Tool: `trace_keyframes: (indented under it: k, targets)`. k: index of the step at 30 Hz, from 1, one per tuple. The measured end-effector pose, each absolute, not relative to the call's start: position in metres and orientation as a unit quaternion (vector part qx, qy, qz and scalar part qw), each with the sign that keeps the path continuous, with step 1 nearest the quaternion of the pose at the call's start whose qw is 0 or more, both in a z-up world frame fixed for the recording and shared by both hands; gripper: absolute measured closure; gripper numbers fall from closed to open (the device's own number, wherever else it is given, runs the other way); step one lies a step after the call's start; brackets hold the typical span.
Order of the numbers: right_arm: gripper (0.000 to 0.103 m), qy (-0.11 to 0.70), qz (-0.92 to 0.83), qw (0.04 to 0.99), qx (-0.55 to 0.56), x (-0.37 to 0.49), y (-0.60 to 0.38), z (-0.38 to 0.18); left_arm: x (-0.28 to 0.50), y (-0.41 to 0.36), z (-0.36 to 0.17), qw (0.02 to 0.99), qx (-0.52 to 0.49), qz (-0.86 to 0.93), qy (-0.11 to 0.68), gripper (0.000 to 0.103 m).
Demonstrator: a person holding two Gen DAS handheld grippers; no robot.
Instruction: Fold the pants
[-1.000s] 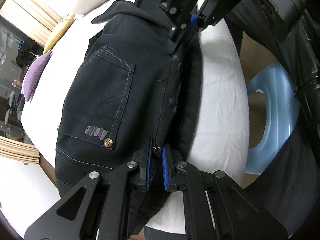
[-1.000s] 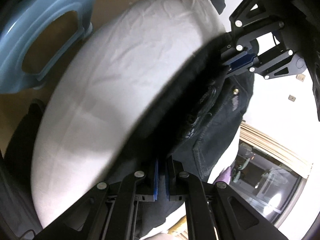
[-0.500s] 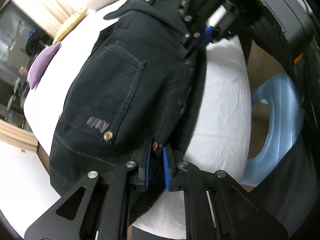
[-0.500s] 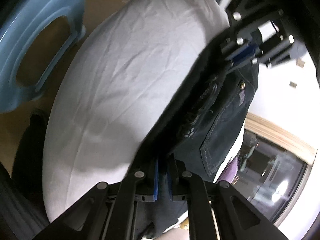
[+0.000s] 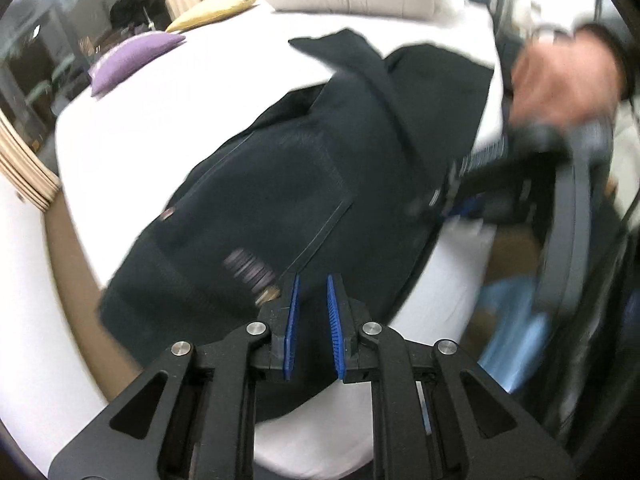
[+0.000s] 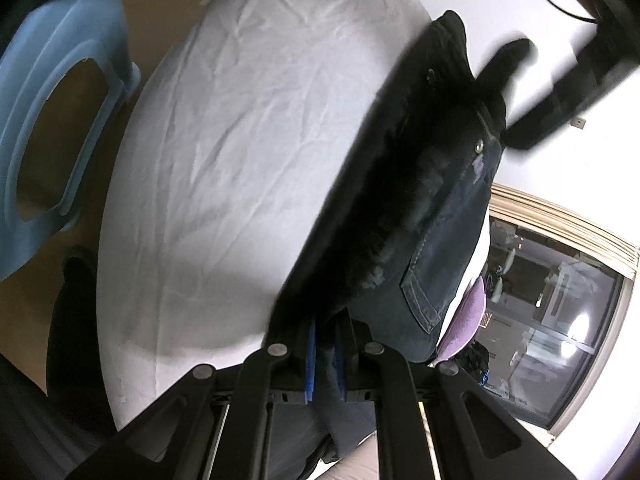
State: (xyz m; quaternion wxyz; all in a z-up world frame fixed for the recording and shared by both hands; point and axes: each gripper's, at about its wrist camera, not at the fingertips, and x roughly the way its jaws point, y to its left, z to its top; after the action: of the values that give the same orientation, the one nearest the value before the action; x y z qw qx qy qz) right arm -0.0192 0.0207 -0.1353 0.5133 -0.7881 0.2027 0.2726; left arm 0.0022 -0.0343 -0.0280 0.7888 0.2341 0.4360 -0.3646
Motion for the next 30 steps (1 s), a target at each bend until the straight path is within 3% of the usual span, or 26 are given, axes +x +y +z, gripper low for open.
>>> trace_keyframes:
  k: [7, 13, 18, 21, 23, 25, 26, 30]
  targets:
    - [0.092, 0.209, 0.255, 0.53, -0.781, -0.035, 0.022, -0.138, 0.005, -0.022, -0.045, 0.74, 0.326, -0.338, 0.481, 0.089]
    - [0.092, 0.213, 0.244, 0.537, -0.779, -0.04, 0.02, -0.139, 0.028, -0.027, -0.012, 0.807, 0.202, -0.324, 0.451, 0.089]
    - [0.092, 0.212, 0.233, 0.554, -0.77, -0.04, 0.018, -0.136, 0.058, -0.089, -0.058, 0.807, 0.136, -0.302, 0.489, 0.089]
    - [0.089, 0.221, 0.222, 0.593, -0.742, -0.04, 0.016, -0.13, 0.055, -0.106, -0.103, 0.804, 0.162, -0.277, 0.501, 0.089]
    - [0.07, 0.216, 0.203, 0.645, -0.704, -0.036, 0.01, -0.116, 0.053, -0.102, -0.102, 0.81, 0.141, -0.275, 0.499, 0.09]
    - [0.018, 0.205, 0.178, 0.704, -0.656, -0.034, -0.001, -0.094, 0.053, -0.099, -0.101, 0.807, 0.121, -0.279, 0.507, 0.09]
    - [0.004, 0.21, 0.18, 0.731, -0.623, -0.034, -0.009, -0.08, 0.054, -0.098, -0.102, 0.805, 0.114, -0.282, 0.509, 0.09]
    - [0.006, 0.31, 0.159, 0.847, -0.401, 0.005, -0.064, -0.009, 0.057, -0.099, -0.103, 0.805, 0.112, -0.282, 0.511, 0.09]
